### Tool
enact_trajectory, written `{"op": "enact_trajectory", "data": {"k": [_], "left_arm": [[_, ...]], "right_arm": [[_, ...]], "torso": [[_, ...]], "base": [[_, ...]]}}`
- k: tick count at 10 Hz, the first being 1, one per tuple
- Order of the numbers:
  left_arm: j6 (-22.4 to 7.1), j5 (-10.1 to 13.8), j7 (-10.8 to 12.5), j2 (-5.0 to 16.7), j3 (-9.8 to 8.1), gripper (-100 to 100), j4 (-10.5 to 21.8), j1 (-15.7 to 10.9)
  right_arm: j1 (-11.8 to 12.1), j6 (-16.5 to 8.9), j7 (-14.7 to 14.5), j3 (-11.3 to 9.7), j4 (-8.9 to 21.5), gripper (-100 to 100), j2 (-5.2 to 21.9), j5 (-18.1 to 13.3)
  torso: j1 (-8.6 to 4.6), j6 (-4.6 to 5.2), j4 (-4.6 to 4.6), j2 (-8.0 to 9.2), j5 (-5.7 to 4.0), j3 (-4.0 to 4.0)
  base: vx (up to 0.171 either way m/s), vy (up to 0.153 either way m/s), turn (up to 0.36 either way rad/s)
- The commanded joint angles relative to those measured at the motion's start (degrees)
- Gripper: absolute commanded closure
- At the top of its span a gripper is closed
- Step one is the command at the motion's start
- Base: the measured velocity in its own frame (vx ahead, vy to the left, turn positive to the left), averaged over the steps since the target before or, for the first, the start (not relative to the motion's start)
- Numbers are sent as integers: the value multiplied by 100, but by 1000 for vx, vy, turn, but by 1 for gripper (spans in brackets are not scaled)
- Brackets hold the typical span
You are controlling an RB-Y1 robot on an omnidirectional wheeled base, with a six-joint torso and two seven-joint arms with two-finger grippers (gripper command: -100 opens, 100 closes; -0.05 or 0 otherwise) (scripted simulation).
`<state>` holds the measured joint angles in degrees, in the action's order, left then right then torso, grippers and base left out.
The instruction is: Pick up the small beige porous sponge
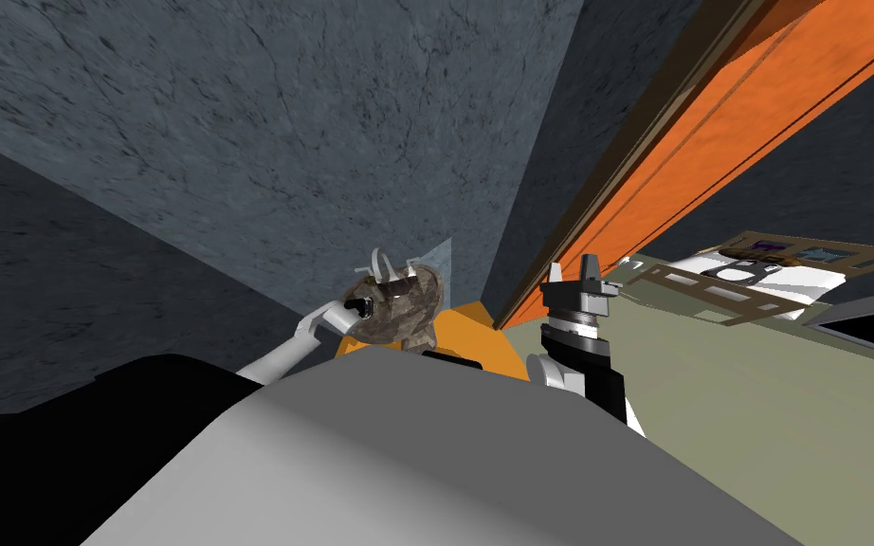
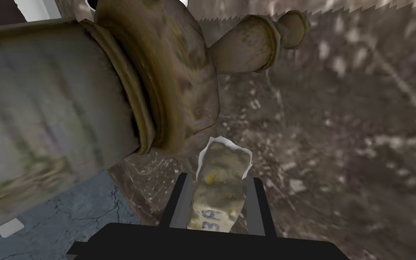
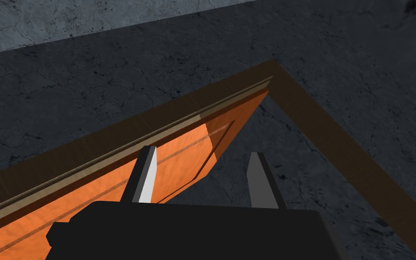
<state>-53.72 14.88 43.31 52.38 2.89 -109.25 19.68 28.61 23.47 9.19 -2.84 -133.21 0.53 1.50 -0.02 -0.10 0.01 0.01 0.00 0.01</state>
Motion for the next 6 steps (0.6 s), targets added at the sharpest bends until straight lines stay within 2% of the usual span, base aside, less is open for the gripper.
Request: {"op": "enact_trajectory", "data": {"k": [1,3,4,5,6], "left_arm": [[0,0,0,0,0,100,0,0],[3,-1,0,1,-3,100,-1,-3],[3,-1,1,1,-3,0,-1,-3],[-135,51,76,103,-3,100,-184,16],[-196,72,110,150,-6,100,-271,29]], "right_arm": [[0,0,0,0,0,0,0,0],[0,0,0,0,0,0,0,0],[0,0,0,0,0,0,0,0],[0,0,0,0,0,0,0,0],[0,0,0,0,0,0,0,0]], "torso": [[0,0,0,0,0,0],[2,-2,-1,1,2,0],[2,-1,-2,1,2,0],[2,-1,-2,1,2,0],[-1,-1,-1,1,0,0]], "base": [[0,0,0],[0,0,0],[0,0,0],[3,-2,10],[-2,-3,24]]}}
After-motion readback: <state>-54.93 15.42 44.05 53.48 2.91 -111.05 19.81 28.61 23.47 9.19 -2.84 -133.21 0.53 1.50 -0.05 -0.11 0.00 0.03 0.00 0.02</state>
